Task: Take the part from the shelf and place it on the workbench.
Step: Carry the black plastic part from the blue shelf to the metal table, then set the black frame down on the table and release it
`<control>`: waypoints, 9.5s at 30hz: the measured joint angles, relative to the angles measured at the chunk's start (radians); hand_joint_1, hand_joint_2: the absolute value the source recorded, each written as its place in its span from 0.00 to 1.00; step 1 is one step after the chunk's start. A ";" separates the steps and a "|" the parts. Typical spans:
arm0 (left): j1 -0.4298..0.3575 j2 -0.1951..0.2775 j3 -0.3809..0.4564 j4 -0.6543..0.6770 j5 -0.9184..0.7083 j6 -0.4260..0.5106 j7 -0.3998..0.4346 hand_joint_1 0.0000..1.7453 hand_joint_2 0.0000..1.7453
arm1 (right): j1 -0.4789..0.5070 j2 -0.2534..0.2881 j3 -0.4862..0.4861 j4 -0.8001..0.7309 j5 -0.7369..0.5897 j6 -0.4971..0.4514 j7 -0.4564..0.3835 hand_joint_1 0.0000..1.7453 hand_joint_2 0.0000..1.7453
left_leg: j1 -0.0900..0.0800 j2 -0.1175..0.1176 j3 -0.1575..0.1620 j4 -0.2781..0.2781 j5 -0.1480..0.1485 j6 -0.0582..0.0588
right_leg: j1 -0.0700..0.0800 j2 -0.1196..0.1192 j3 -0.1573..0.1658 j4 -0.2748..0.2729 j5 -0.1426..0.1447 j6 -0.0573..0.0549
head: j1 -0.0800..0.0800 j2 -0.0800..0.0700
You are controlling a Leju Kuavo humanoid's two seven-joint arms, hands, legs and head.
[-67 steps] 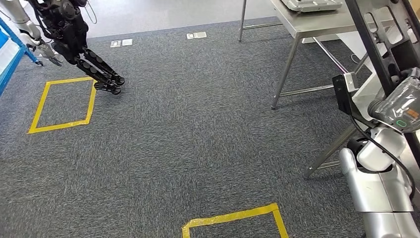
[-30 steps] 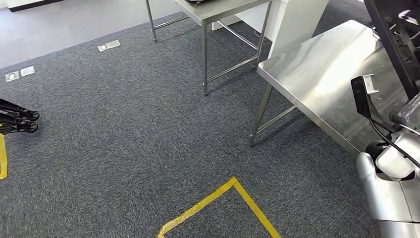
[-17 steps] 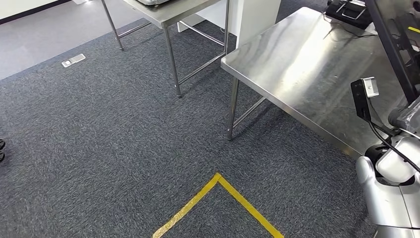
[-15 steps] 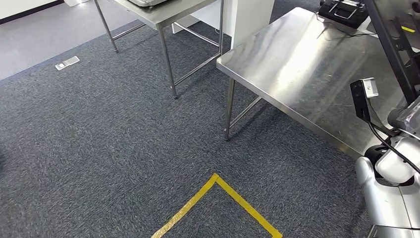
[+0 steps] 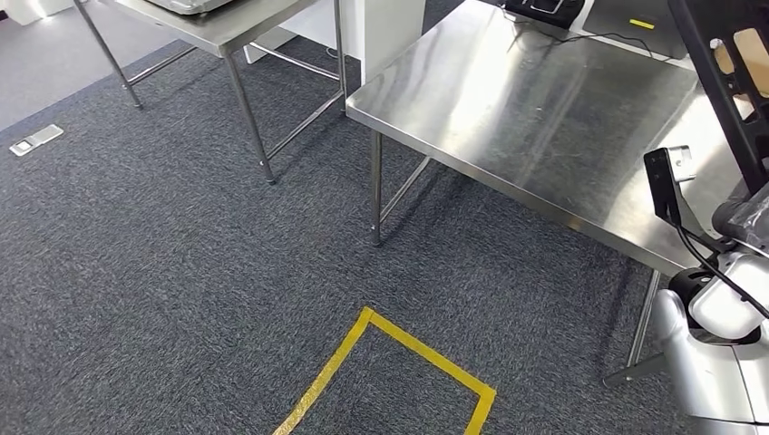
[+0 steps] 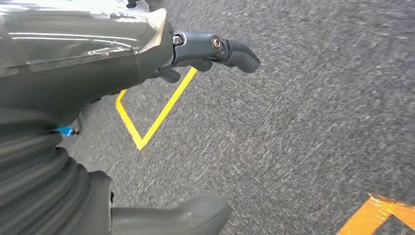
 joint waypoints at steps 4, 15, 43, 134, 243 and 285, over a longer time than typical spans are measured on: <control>-0.002 -0.001 0.003 0.000 0.003 0.000 -0.007 0.00 1.00 | -0.020 0.009 0.009 0.005 0.000 -0.004 0.000 1.00 1.00 | -0.011 0.041 0.001 0.002 -0.002 -0.014 | 0.016 -0.032 0.084 -0.147 0.041 -0.020 | -0.002 0.000; 0.000 0.002 0.005 0.000 -0.016 0.000 -0.022 0.00 1.00 | -0.020 0.033 0.014 0.026 0.000 -0.014 0.000 1.00 1.00 | 0.024 -0.093 -0.064 0.172 -0.066 -0.057 | -0.009 0.090 0.067 -0.150 0.066 -0.055 | -0.011 0.000; -0.001 0.010 0.025 0.000 -0.062 -0.042 -0.082 0.00 1.00 | -0.010 -0.049 0.044 0.069 0.000 -0.044 0.000 1.00 1.00 | 0.012 -0.069 -0.023 0.002 0.022 -0.021 | 0.010 0.026 0.084 -0.150 0.040 -0.024 | -0.003 0.000; -0.011 0.005 0.072 0.001 -0.083 -0.126 -0.098 0.00 1.00 | 0.050 -0.101 0.118 0.047 0.000 0.038 0.000 1.00 1.00 | 0.011 -0.075 -0.160 0.277 -0.105 -0.056 | -0.004 0.024 0.078 -0.121 0.018 -0.063 | 0.002 0.000; -0.019 0.023 0.271 0.000 -0.020 -0.271 -0.250 0.00 0.00 | -0.398 0.404 0.480 0.969 -0.001 0.148 -0.278 0.00 0.00 | 0.028 -0.091 -0.095 0.008 0.077 -0.042 | 0.014 0.032 0.115 -0.176 0.014 -0.032 | -0.009 0.000; -0.036 0.008 0.424 0.000 0.092 -0.093 -0.257 0.00 0.00 | 0.475 0.645 -0.114 -0.259 -0.834 -0.046 -1.160 0.00 0.00 | 0.019 -0.085 -0.066 -0.005 0.066 -0.012 | -0.004 0.031 0.106 -0.101 -0.053 -0.023 | -0.008 0.000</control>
